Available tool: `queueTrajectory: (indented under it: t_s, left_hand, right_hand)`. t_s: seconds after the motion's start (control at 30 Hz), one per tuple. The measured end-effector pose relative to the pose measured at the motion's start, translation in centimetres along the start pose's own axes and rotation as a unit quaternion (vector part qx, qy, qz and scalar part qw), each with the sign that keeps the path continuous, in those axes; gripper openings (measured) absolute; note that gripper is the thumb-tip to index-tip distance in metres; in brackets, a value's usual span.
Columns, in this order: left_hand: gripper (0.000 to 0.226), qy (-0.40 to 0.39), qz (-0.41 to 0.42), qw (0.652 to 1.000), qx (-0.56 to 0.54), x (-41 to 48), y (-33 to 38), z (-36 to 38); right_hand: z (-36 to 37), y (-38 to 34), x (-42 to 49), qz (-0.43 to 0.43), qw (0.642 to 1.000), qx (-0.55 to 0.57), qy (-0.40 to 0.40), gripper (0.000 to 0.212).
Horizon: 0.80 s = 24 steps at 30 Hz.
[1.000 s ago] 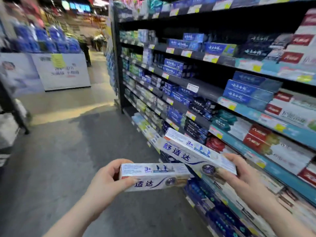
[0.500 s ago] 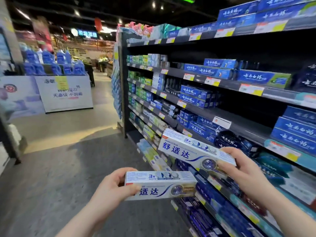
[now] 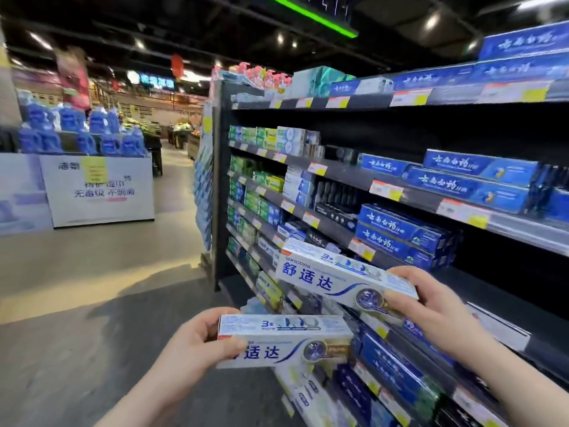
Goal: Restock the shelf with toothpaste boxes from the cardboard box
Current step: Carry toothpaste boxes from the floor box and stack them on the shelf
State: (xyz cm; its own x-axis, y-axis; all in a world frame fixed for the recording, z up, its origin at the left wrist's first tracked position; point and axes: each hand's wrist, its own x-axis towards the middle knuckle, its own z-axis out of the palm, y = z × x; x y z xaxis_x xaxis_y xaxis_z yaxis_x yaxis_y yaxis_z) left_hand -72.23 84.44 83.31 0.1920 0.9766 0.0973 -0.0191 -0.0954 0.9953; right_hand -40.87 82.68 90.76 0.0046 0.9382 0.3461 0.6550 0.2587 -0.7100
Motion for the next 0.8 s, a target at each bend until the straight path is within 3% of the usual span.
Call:
queueTrajectory:
  t_s: [0.2,0.27,0.37,0.43,0.57,0.8]
  left_hand:
    - [0.063,-0.064,0.029,0.997,-0.004,13.2,0.4,-6.0]
    - [0.058,-0.091,0.033,0.995,-0.002,17.5,1.1,-8.1]
    - [0.041,-0.127,0.041,0.991,-0.005,23.6,2.2,-10.2]
    - [0.041,-0.154,0.047,0.987,-0.013,27.3,2.7,-10.8]
    - [0.061,-0.187,0.05,0.981,-0.01,33.4,2.4,-11.0]
    - [0.035,-0.202,0.053,0.978,-0.024,45.1,1.5,-10.4]
  right_hand:
    - [4.2,-0.4,10.8,0.023,0.997,0.02,0.064,0.01]
    - [5.6,-1.5,14.4,0.026,0.995,0.015,0.091,0.025]
    - [7.1,-2.5,19.6,0.036,0.991,-0.01,0.132,0.008]
    - [7.4,-2.8,22.6,0.04,0.986,-0.037,0.158,0.01]
    - [6.1,-3.3,28.4,0.051,0.974,-0.07,0.207,0.017]
    - [3.4,-0.2,41.4,0.05,0.951,-0.129,0.275,0.036]
